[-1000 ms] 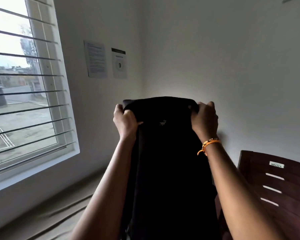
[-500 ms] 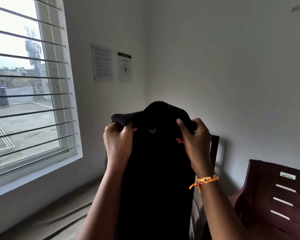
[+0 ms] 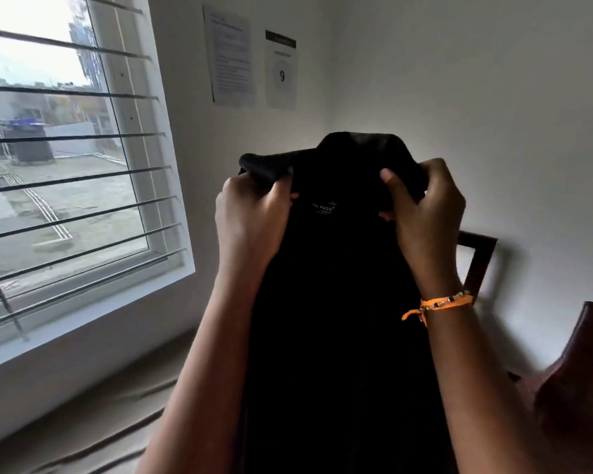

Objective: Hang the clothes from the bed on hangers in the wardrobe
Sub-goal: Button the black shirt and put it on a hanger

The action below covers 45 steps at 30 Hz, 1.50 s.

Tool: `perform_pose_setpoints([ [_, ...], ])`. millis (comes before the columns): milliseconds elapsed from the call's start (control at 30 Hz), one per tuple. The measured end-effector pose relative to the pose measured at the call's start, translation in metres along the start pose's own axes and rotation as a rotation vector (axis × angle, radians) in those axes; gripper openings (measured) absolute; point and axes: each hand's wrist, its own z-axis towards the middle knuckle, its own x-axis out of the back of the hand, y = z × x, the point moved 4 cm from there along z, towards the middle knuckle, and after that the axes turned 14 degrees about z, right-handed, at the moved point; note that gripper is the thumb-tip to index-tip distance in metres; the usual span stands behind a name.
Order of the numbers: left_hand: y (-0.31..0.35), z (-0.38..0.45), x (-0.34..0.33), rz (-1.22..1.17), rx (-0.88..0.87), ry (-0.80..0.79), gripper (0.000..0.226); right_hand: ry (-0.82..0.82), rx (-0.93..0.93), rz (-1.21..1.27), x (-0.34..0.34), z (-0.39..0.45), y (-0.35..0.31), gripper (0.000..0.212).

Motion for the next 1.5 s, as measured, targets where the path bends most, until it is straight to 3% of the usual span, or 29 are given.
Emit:
perform_pose_setpoints([
  [67,-0.057,0.012,-0.042,0.125,0.088,-0.139,0.044,-0.048,-0.108,-0.096,-0.029,-0.007,0.07,0.036],
  [133,-0.133,-0.003,-0.093,0.236,0.198,-0.444,0.05,-0.176,-0.351,-0.171,-0.055,-0.038,0.158,0.038],
  [233,-0.262,-0.083,-0.155,0.451,0.387,-0.949,0.061,-0.528,-0.841,-0.291,-0.068,-0.141,0.28,0.053],
  [300,-0.328,-0.148,-0.177,0.561,0.462,-1.198,0.058,-0.715,-1.047,-0.374,-0.059,-0.222,0.336,0.056],
  [433,-0.402,-0.242,-0.208,0.656,0.56,-1.443,0.055,-0.925,-1.27,-0.37,-0.038,-0.356,0.394,0.044],
  [533,-0.433,-0.268,-0.222,0.75,0.571,-1.421,0.045,-1.003,-1.24,-0.39,-0.029,-0.404,0.413,0.036],
  [600,-0.442,-0.263,-0.223,0.792,0.625,-1.254,0.035,-0.994,-1.173,-0.437,-0.027,-0.413,0.421,0.031],
  [700,-0.45,-0.239,-0.223,0.853,0.682,-0.939,0.022,-0.809,-1.085,-0.474,-0.031,-0.406,0.431,0.018],
  [767,-0.454,-0.227,-0.229,0.882,0.65,-0.847,0.032,-0.658,-1.051,-0.512,-0.034,-0.396,0.435,0.017],
  [833,-0.462,-0.221,-0.236,0.9,0.674,-0.85,0.049,-0.601,-1.057,-0.609,-0.038,-0.392,0.441,0.028],
  [900,-0.474,-0.221,-0.242,0.905,0.709,-0.888,0.05,-0.554,-1.092,-0.664,-0.041,-0.392,0.447,0.038],
  [1033,-0.488,-0.218,-0.228,0.668,0.801,-0.727,0.017,-0.316,-1.21,-0.598,-0.037,-0.39,0.458,0.031],
  [1200,-0.455,-0.215,-0.194,0.192,0.79,-0.388,0.026,-0.184,-1.039,-0.38,-0.047,-0.369,0.441,0.013],
  [1267,-0.45,-0.23,-0.192,0.128,0.796,-0.479,0.031,-0.264,-0.976,-0.318,-0.054,-0.369,0.426,0.012],
  [1367,-0.463,-0.259,-0.196,0.474,0.772,-1.067,0.016,-0.728,-0.98,-0.461,-0.058,-0.393,0.416,0.008],
  [1400,-0.465,-0.261,-0.193,0.641,0.75,-1.157,0.015,-0.819,-1.036,-0.5,-0.055,-0.402,0.416,0.007],
  [1433,-0.463,-0.257,-0.191,0.754,0.755,-1.135,0.023,-0.825,-1.085,-0.519,-0.052,-0.405,0.414,0.011],
  [1500,-0.451,-0.236,-0.189,0.791,0.779,-0.893,0.03,-0.704,-1.031,-0.502,-0.051,-0.397,0.409,0.018],
])
